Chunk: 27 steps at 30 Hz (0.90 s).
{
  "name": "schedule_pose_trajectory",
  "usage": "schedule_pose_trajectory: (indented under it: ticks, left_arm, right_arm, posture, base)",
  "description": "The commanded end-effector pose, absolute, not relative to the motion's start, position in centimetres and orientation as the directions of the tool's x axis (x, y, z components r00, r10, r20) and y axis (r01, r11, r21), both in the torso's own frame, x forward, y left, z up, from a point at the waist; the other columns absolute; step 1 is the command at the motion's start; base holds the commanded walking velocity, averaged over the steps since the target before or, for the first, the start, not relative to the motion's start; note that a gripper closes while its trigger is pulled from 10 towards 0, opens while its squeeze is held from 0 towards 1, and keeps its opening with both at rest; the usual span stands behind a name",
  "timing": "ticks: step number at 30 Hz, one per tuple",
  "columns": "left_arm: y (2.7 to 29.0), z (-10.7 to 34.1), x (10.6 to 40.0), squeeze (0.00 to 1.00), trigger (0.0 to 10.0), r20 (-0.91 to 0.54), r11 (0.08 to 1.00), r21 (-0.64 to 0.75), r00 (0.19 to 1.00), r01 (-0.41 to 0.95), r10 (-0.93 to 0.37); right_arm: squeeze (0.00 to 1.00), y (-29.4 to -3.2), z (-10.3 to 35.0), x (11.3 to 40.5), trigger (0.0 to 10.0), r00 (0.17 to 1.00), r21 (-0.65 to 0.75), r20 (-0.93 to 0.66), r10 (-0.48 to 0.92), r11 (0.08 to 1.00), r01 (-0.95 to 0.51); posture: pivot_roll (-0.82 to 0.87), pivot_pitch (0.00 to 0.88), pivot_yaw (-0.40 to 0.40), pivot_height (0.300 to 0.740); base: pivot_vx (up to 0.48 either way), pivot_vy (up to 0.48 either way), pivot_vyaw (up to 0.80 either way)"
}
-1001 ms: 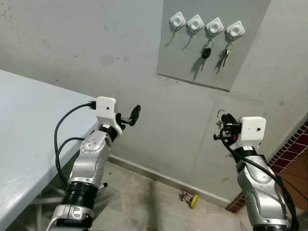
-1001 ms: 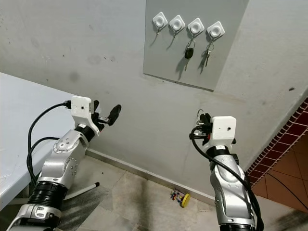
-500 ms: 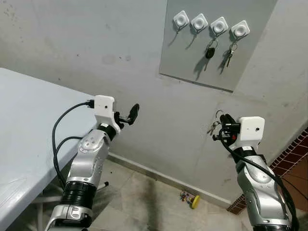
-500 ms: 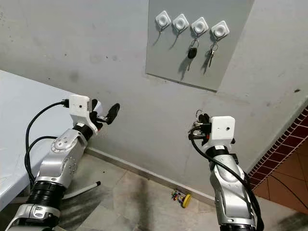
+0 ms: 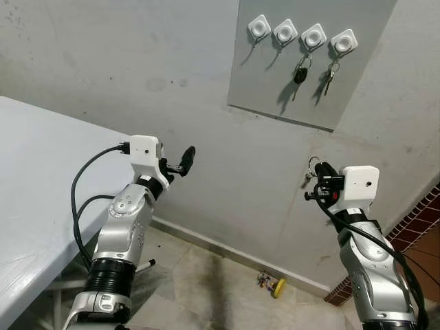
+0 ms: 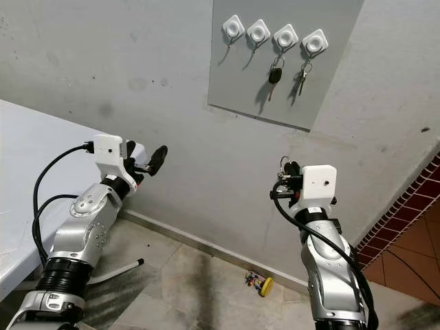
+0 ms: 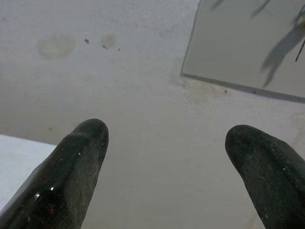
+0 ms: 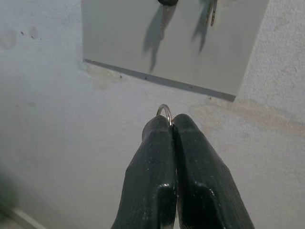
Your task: Hang keys on a hook
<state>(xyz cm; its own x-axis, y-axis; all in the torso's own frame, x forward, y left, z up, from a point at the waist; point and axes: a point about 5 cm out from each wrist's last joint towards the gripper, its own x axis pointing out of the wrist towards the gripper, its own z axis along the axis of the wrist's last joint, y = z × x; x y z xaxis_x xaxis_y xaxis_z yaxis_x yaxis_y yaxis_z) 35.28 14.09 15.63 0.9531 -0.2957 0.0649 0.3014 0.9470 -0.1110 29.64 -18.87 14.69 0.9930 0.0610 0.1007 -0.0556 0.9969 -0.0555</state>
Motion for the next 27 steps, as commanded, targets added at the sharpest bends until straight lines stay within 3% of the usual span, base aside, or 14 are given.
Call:
schedule_pose_trajectory:
  ticks: [1, 5, 27]
  left_arm:
    - [14.18, 16.33, 35.71, 0.0, 10.0, 0.079, 0.95, -0.107, 0.955, 0.293, -0.285]
    - [14.13, 16.58, 35.85, 0.0, 10.0, 0.09, 0.948, -0.111, 0.953, 0.298, -0.289]
    - [14.34, 16.39, 35.71, 0.0, 10.0, 0.09, 0.951, -0.13, 0.958, 0.281, -0.271]
  right_arm:
    - [0.0, -19.08, 15.42, 29.87, 10.0, 0.99, -0.053, 0.131, 0.048, 0.998, -0.041]
    - [0.0, -19.1, 15.51, 29.99, 10.0, 0.99, -0.052, 0.136, 0.047, 0.998, -0.04]
    - [0.0, -19.06, 15.47, 30.02, 10.0, 0.99, -0.06, 0.13, 0.061, 0.997, -0.054]
  posture:
    - [0.02, 0.0, -0.034, 0.74]
    - [0.02, 0.0, -0.033, 0.74]
    - [0.03, 0.0, -0.046, 0.74]
  base:
    - [0.0, 0.0, 0.0]
    - [0.0, 0.0, 0.0]
    - [0.254, 0.0, 0.0]
